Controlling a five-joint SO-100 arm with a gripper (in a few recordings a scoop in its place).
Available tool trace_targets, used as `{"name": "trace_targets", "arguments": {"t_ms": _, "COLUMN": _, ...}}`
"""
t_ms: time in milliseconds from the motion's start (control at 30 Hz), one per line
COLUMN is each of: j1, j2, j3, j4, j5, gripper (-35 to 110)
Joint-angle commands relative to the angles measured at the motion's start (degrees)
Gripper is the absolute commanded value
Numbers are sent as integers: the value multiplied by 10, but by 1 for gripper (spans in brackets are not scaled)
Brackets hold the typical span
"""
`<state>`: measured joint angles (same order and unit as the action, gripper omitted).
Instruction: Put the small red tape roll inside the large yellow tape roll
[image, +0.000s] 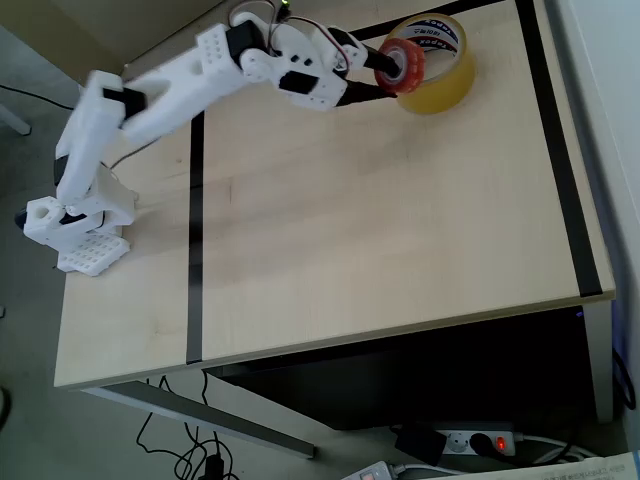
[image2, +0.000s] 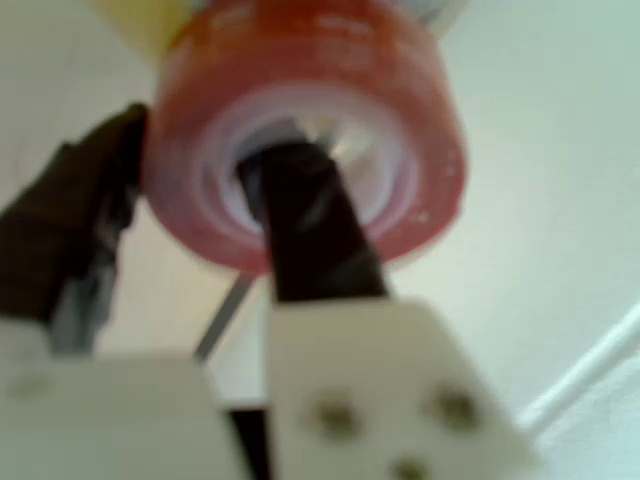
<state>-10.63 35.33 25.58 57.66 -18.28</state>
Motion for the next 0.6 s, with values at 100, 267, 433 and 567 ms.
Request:
{"name": "trace_targets", "arguments": {"t_ms": 100, "j1": -14, "j2": 32, "j3": -268, "j4": 6, "j5": 18, "gripper": 0}}
{"name": "trace_targets", "arguments": {"t_ms": 267, "j1": -18, "j2": 43, "j3": -264, "j4": 7, "j5": 20, "gripper": 0}}
{"name": "trace_targets", "arguments": {"t_ms": 433, "j1": -16, "j2": 34, "j3": -237, "j4": 10, "j5": 46, "gripper": 0}}
{"name": "trace_targets", "arguments": {"t_ms": 567, "j1": -17, "j2": 1, "j3": -237, "j4": 11, "j5": 57, "gripper": 0}}
